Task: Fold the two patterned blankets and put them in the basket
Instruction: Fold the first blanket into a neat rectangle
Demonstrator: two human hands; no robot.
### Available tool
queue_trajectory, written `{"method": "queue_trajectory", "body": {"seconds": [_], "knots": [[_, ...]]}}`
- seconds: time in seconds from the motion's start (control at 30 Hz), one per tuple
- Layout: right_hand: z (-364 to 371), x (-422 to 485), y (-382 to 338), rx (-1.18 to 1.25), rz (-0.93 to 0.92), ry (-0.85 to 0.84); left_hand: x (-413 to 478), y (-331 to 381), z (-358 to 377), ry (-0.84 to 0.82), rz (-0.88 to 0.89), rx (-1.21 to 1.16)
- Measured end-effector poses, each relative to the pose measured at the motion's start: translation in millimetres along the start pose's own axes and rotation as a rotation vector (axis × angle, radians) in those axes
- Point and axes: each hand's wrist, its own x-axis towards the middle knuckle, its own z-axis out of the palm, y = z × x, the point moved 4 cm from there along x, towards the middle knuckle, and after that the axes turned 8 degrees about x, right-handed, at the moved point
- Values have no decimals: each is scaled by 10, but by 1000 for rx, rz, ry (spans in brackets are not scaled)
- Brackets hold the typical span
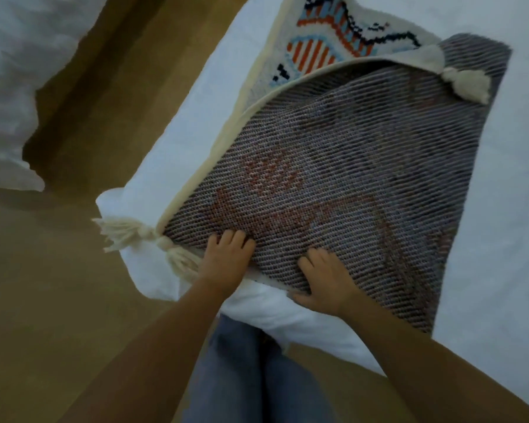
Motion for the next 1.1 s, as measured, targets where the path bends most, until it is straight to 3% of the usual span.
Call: {"method": "queue_trajectory", "body": {"seconds": [0.17,0.3,0.47,0.63,0.87,1.1], "knots": [[115,-207,-26,-44,-50,118,-139,14,-28,75,12,11],[212,-260,-134,50,-116,79,-386,38,22,73,23,45],[374,-202,-51,112,8,-97,-484,134,265,-249,-93,-10],[258,-120,-139,183,48,-8,-456,45,243,-301,-66,-60],[-316,433,-623,228,150,164,-335,-568,-237,-216,-76,-280],[-908,1190,-1528,340,347,282,-231,-1581,-596,-165,40,-294]]}}
